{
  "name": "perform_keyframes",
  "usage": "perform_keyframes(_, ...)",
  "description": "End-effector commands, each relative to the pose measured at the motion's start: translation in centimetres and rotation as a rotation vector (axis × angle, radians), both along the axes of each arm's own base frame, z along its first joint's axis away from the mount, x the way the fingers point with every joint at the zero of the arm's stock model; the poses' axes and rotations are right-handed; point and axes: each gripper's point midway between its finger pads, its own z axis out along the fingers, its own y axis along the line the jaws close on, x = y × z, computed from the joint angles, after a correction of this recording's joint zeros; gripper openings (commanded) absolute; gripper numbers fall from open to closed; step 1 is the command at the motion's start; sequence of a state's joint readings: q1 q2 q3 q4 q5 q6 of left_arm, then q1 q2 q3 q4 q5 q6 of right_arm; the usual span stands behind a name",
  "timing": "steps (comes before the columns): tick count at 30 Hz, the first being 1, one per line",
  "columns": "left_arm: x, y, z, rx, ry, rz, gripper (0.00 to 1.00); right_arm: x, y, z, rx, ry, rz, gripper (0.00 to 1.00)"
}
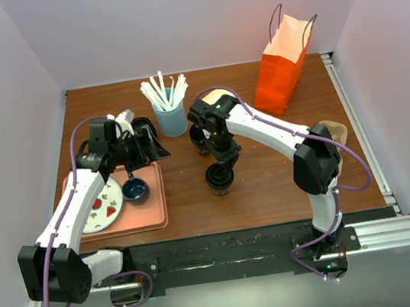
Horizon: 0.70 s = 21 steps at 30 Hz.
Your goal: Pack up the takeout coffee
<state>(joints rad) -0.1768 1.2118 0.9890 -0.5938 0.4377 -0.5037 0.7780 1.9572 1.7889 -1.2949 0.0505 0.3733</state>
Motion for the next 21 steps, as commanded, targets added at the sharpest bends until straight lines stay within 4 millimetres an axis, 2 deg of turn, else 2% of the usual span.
perform_keyframes(1, 0.6, -0.3, 1.5, -0.008, -0.049, -0.021, 0.96, -0.3, 0.7, -0.1, 0.031, 0.021, 0.014, 0.2)
perform_keyframes(9, 0.5, -0.3, 1.6, -0.011, -0.054, -0.025, 0.96, -0.2, 0.8, 0.5, 0.04, 0.015, 0.013, 0.24)
perform_keyframes(14, 0.4, -0.5, 1.6, -0.018, -0.052, -0.036, 0.96, 0.0, 1.3, 1.8, 0.072, -0.006, 0.009, 0.36)
perform_keyframes(21, -0.1, -1.3, 1.5, -0.055, -0.055, -0.092, 0.93, 0.5, 1.2, 3.8, 0.094, -0.052, -0.008, 0.45)
